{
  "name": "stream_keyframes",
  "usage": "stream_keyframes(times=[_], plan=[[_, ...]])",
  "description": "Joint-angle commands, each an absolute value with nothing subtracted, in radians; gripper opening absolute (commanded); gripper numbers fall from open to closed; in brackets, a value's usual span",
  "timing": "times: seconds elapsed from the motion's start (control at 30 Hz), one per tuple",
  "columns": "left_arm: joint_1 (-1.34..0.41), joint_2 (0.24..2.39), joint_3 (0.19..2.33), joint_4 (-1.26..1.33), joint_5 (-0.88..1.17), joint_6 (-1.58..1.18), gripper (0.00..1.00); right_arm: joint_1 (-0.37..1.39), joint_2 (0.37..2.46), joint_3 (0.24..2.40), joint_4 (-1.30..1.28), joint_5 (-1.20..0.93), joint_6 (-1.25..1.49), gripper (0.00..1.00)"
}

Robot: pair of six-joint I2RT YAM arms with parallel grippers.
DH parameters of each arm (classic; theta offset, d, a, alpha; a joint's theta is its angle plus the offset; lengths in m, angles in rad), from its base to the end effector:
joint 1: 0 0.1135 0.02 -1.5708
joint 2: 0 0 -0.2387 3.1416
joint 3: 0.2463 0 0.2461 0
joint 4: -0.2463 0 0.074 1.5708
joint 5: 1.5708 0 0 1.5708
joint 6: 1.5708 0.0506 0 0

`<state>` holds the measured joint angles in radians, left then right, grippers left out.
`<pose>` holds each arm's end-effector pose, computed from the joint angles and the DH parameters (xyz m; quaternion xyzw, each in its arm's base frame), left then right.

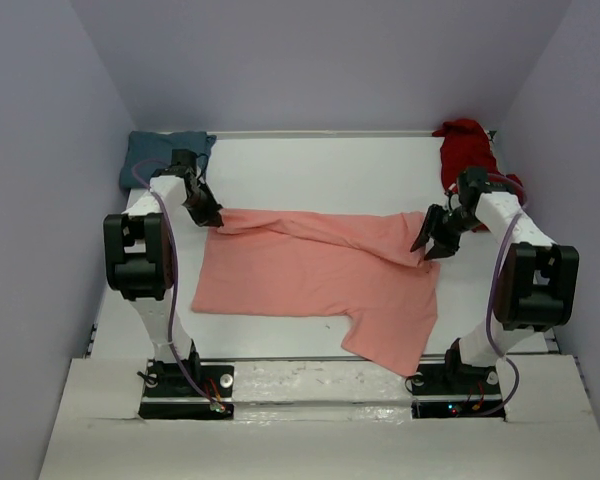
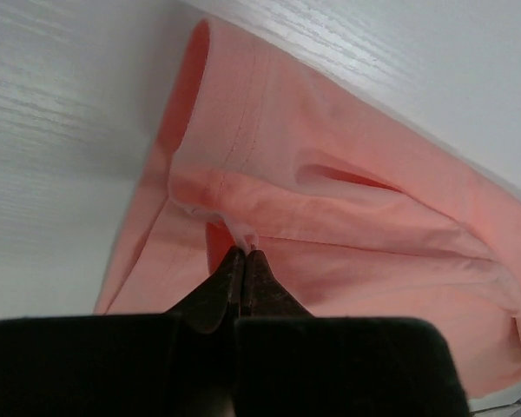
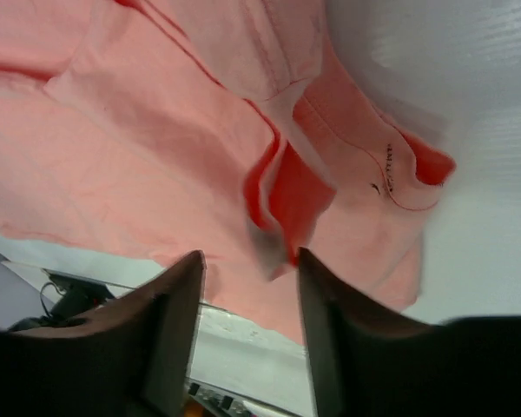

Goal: Fold and stack the t-shirts
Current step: Fold the tshirt

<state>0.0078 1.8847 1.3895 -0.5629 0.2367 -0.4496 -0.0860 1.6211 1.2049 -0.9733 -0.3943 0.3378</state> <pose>0.3927 -0.0088 0.1726 -0.1886 0.9423 -0.1666 0.2206 0.2969 -0.0061 0.1915 0.1881 0.9585 0.2047 0.0636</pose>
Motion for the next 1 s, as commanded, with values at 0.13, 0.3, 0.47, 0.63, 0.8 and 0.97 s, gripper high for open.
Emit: stream_keyframes(times=[0.13,0.3,0.47,0.63,0.8,0.97], plan=[[0.008,1.891,1.384,-0.652,0.230,-0.400,0.25,-0.098,1.632,1.282,-1.017,-0.331,0.293,0.84],[0.008,1.873,1.397,-0.672,0.183,-0.394,0.48,-0.098,1.652,1.345,-1.006,-0.321,0.304,0.84],[0.009,1.870,1.439,-0.703,0.129,-0.377,0.48,-0.098,1.695,1.393,-0.954,-0.318,0.319,0.84],[0.015,1.852,1.466,-0.716,0.068,-0.359,0.48,-0.098,1.784,1.463,-0.902,-0.325,0.342,0.83],[0.032,1.832,1.485,-0.695,0.051,-0.360,0.49,-0.098,1.870,1.546,-0.894,-0.308,0.345,0.82],[0.054,1.848,1.522,-0.675,0.054,-0.359,0.50,-0.098,1.954,1.635,-0.890,-0.278,0.341,0.81]])
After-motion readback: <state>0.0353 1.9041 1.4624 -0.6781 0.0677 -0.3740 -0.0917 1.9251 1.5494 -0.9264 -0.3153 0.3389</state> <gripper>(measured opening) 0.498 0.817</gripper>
